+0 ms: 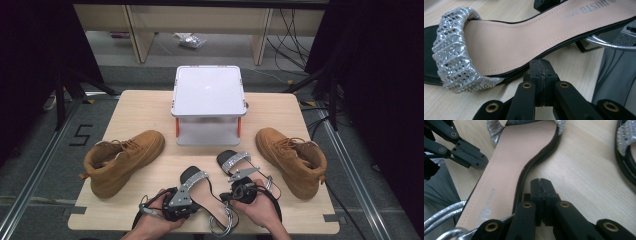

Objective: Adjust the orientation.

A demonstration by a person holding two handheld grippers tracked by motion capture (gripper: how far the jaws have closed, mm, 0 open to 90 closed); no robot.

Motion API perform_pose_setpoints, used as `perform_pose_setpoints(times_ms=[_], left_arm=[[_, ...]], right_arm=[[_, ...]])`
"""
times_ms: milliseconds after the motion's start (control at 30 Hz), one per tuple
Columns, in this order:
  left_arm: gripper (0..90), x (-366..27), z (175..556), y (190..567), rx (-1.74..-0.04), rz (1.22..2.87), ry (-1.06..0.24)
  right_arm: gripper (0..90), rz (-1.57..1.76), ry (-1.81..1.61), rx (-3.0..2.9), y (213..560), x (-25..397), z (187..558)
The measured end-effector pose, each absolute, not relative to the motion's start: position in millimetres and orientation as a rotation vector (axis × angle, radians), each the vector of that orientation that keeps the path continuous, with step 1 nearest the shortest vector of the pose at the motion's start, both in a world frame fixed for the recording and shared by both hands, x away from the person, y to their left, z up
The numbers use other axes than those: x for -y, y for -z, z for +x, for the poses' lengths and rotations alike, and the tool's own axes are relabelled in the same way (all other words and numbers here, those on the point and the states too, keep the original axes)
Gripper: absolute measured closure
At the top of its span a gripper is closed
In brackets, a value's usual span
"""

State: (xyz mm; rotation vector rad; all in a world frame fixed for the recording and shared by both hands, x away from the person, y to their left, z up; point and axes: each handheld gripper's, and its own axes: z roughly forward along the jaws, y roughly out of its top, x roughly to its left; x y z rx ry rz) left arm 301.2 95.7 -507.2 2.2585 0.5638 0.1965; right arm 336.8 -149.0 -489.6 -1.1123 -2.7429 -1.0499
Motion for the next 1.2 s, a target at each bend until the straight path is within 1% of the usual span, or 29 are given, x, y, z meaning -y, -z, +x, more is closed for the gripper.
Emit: perform_pose_setpoints(times_ms=[100, 200, 233, 267, 300, 367, 400, 500, 600, 633, 700, 767, 1000, 1033, 1067, 1133, 1200], left_arm=[[89.1, -95, 302, 508, -0.589, 2.247, -0.176], [89.2, -95, 305, 507, -0.577, 2.257, -0.192], [89.2, -93, 305, 508, -0.594, 2.234, -0.179], [89.2, -94, 306, 507, -0.596, 2.252, -0.177], [89.2, -94, 309, 506, -0.583, 2.267, -0.193], [89.2, -94, 311, 506, -0.596, 2.265, -0.184], [89.3, -94, 311, 506, -0.596, 2.265, -0.184], [89.3, -94, 314, 506, -0.608, 2.267, -0.212], [89.3, -95, 315, 506, -0.638, 2.258, -0.217], [89.3, -95, 316, 506, -0.633, 2.256, -0.221], [89.3, -96, 318, 505, -0.638, 2.259, -0.228], [89.3, -97, 318, 506, -0.649, 2.252, -0.243], [89.1, -98, 318, 506, -0.655, 2.247, -0.239], [89.0, -98, 317, 507, -0.655, 2.241, -0.244], [87.4, -98, 317, 506, -0.656, 2.240, -0.259], [85.2, -102, 317, 503, -0.654, 2.229, -0.258], [82.3, -112, 314, 496, -0.667, 2.188, -0.271]], right_arm=[[90.0, -1.110, 1.036, 2.748, 490, 148, 338], [90.0, -1.116, 1.043, 2.735, 489, 147, 338], [90.0, -1.110, 1.039, 2.747, 489, 147, 340], [90.0, -1.110, 1.039, 2.747, 489, 147, 340], [90.0, -1.105, 1.042, 2.760, 489, 146, 341], [90.0, -1.118, 1.053, 2.749, 489, 145, 342], [90.0, -1.175, 0.992, 2.731, 487, 145, 340], [90.0, -1.130, 1.031, 2.735, 489, 145, 343], [90.0, -1.166, 1.012, 2.707, 488, 144, 342], [90.0, -1.103, 1.031, 2.705, 490, 144, 345], [90.0, -1.154, 1.037, 2.696, 490, 141, 342], [90.0, -1.130, 1.041, 2.704, 490, 141, 343], [90.0, -1.166, 1.044, 2.698, 491, 140, 342], [88.8, -1.166, 1.047, 2.693, 491, 140, 342], [85.4, -1.210, 1.036, 2.665, 490, 141, 343], [82.7, -1.272, 1.040, 2.640, 487, 143, 341], [78.7, -1.306, 1.036, 2.642, 483, 145, 339]])
